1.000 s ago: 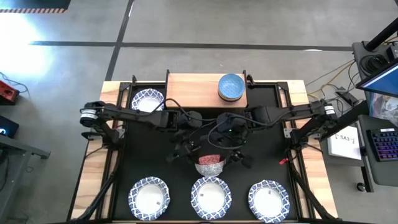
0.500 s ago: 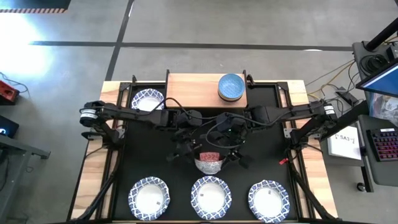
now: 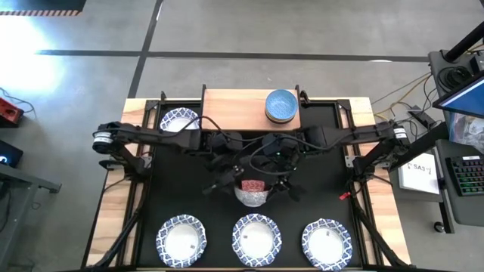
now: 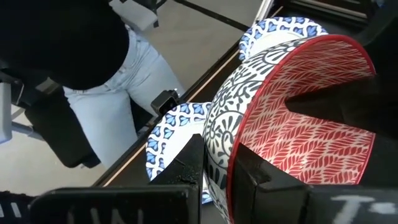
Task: Place and stack bowls onto a shelf
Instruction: Stack the middle left red bowl on top of the light blue stacked bowls on the shelf
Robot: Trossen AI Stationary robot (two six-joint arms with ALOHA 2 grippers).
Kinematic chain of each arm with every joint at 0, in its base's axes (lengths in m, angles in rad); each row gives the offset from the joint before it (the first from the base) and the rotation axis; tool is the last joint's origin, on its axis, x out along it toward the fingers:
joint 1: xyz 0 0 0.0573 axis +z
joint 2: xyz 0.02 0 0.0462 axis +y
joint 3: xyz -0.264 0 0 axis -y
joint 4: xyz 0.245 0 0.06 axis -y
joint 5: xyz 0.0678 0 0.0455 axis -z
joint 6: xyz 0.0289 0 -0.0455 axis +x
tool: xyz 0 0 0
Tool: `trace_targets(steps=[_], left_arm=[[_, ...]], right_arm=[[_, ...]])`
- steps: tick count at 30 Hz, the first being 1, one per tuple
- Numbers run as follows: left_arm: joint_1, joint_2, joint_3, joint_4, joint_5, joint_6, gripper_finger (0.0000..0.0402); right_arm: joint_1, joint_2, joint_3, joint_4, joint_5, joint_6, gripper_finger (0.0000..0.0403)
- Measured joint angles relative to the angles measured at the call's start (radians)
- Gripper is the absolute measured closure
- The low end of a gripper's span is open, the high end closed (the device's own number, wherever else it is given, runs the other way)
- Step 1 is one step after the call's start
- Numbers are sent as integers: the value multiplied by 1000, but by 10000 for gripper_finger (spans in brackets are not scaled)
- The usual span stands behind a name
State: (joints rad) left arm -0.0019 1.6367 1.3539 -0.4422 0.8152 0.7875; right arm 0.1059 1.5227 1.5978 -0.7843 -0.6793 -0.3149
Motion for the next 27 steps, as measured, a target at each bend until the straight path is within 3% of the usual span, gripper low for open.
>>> trace_targets(steps=[6, 21, 27], left_arm=[[1, -2, 44, -119, -74, -12, 323], [5, -6, 42, -135, -71, -67, 316], [17, -13, 42, -149, -140, -119, 293]], right_arm=[[-36, 0, 10, -7, -7, 3, 374], [-84, 0, 47, -34, -12, 8, 374], [-85, 0, 47, -46, 3, 6, 374]])
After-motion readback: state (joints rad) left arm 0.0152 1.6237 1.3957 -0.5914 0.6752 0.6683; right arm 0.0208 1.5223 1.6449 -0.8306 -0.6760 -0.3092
